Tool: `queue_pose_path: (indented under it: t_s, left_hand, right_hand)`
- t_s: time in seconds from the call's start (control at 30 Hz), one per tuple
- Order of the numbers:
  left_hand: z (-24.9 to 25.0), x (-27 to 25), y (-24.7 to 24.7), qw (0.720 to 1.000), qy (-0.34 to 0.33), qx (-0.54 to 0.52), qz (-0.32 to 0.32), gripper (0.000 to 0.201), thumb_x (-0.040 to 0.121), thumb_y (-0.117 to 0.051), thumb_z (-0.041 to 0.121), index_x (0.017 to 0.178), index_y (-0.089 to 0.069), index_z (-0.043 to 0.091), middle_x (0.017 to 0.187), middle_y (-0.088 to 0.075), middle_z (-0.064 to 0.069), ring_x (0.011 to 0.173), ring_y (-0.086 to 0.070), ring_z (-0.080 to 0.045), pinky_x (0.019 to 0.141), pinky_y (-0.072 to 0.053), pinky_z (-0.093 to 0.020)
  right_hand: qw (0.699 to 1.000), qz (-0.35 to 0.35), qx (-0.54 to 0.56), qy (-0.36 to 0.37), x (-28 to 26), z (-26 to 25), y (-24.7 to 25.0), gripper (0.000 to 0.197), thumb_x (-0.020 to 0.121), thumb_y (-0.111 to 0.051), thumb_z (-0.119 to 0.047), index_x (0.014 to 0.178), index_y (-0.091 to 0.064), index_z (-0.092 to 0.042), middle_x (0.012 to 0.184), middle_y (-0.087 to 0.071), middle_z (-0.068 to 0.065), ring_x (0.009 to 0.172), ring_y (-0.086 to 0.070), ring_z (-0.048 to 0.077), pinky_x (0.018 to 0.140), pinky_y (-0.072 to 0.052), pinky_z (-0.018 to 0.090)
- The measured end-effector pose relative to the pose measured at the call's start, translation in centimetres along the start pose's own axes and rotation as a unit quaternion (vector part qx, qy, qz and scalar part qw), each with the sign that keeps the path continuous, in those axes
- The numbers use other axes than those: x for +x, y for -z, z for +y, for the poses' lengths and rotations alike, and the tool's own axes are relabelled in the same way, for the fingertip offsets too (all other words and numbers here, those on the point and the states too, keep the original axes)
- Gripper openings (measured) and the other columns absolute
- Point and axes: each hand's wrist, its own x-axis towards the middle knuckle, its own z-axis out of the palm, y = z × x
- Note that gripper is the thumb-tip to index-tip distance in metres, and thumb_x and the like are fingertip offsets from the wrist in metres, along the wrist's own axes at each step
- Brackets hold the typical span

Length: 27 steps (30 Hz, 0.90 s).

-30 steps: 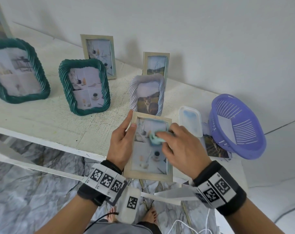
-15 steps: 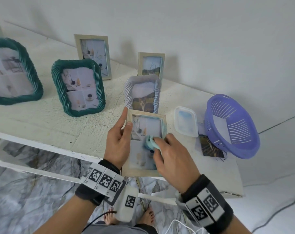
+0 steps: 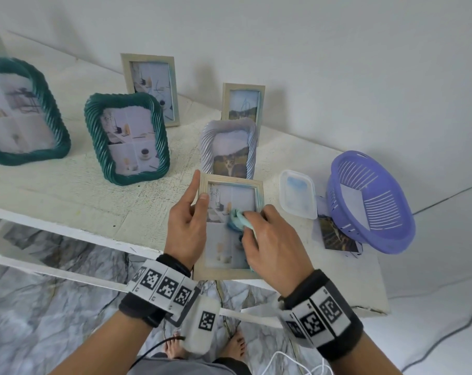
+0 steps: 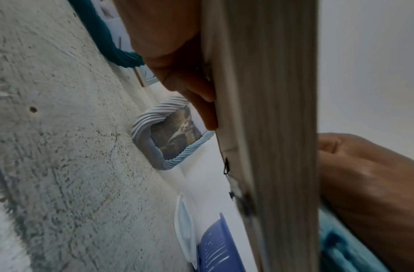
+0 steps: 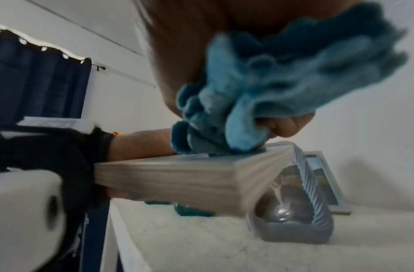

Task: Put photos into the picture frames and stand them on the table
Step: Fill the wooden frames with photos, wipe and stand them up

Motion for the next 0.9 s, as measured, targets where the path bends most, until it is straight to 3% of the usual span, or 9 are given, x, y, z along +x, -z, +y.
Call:
queue_pose_path:
  t_s: [0.07, 0.2, 0.33, 0.5, 0.6, 0.73, 0.83, 0.9]
  left_hand:
    - [-0.1, 0.2, 0.3, 1.0, 0.004, 0.001, 0.008, 0.047, 0.104, -0.043, 0.011, 0.149, -0.037, 0.021, 0.045, -0.022, 0.013, 0.042, -0.019, -0.004, 0.042, -0.021, -0.015]
    - [-0.3, 0.2, 0.9, 1.0, 0.007, 0.002, 0.023, 0.046, 0.104, -0.043, 0.012, 0.149, -0.037, 0.021, 0.045, -0.022, 0.013, 0.042, -0.019, -0.004, 0.042, -0.021, -0.015]
    - [0.0, -0.5, 0.6, 1.0, -0.013, 0.014, -0.003, 0.046, 0.104, -0.042, 0.013, 0.147, -0.034, 0.025, 0.044, -0.022, 0.012, 0.042, -0.02, -0.004, 0.042, -0.02, -0.014]
    - [0.4, -1.4, -0.2, 1.0, -0.007, 0.015, -0.02, 0.046, 0.104, -0.043, 0.012, 0.147, -0.035, 0.025, 0.044, -0.021, 0.014, 0.041, -0.019, -0.003, 0.041, -0.021, -0.012]
    - [0.2, -0.8, 0.1, 1.0, -0.007, 0.008, -0.017, 0.045, 0.104, -0.043, 0.011, 0.146, -0.036, 0.027, 0.049, -0.021, 0.013, 0.043, -0.019, -0.003, 0.042, -0.02, -0.015]
    - [-0.1, -0.5, 0.4, 1.0, -0.001, 0.013, -0.007, 0.046, 0.104, -0.043, 0.013, 0.148, -0.037, 0.023, 0.049, -0.021, 0.013, 0.045, -0.018, -0.003, 0.043, -0.02, -0.017]
    - [0.1, -0.9, 0.2, 1.0, -0.006, 0.018, -0.024, 0.047, 0.104, -0.042, 0.012, 0.15, -0.035, 0.021, 0.046, -0.02, 0.012, 0.042, -0.019, -0.003, 0.042, -0.021, -0.014]
    - [0.1, -1.3, 0.0, 0.999, -0.007, 0.015, -0.035, 0.047, 0.104, -0.043, 0.013, 0.149, -0.035, 0.021, 0.046, -0.02, 0.012, 0.042, -0.019, -0.004, 0.042, -0.02, -0.013]
  right_hand:
    - [0.999, -0.027, 0.024, 0.033, -0.8, -0.7, -0.1, 0.024, 0.093, -0.048, -0.019, 0.113, -0.059, -0.013, 0.091, -0.039, -0.003, 0.062, -0.039, 0.011, 0.056, -0.03, 0.018]
    - [0.985, -0.111, 0.074, 0.111, -3.1, -1.2, 0.2, 0.03, 0.092, -0.047, -0.019, 0.119, -0.061, -0.016, 0.093, -0.04, -0.006, 0.067, -0.045, 0.01, 0.06, -0.041, 0.021]
    - [0.994, -0.064, 0.011, 0.088, -1.3, 0.3, 0.6, 0.03, 0.094, -0.048, -0.02, 0.121, -0.06, -0.014, 0.096, -0.041, -0.004, 0.069, -0.041, 0.008, 0.062, -0.035, 0.018]
    - [1.0, -0.003, -0.011, 0.016, 1.3, 1.0, 1.1, 0.028, 0.093, -0.051, -0.017, 0.119, -0.061, -0.009, 0.094, -0.044, 0.004, 0.066, -0.042, 0.014, 0.06, -0.038, 0.024]
    - [0.994, -0.058, 0.028, 0.085, -0.5, 0.1, 0.9, 0.03, 0.092, -0.051, -0.016, 0.121, -0.059, -0.013, 0.094, -0.041, -0.002, 0.063, -0.044, 0.011, 0.056, -0.034, 0.016]
    - [0.972, -0.151, 0.068, 0.165, -3.2, 0.3, 1.3, 0.035, 0.092, -0.043, -0.025, 0.123, -0.06, -0.021, 0.095, -0.043, -0.004, 0.071, -0.048, 0.012, 0.059, -0.042, 0.023]
    - [0.979, -0.119, 0.017, 0.166, -2.1, 1.8, 1.8, 0.034, 0.092, -0.042, -0.026, 0.119, -0.062, -0.021, 0.091, -0.042, -0.006, 0.069, -0.042, 0.007, 0.057, -0.032, 0.011]
    - [0.991, -0.064, -0.013, 0.121, -0.5, 2.6, 2.1, 0.032, 0.091, -0.047, -0.023, 0.119, -0.062, -0.018, 0.091, -0.042, -0.004, 0.068, -0.043, 0.01, 0.056, -0.033, 0.015]
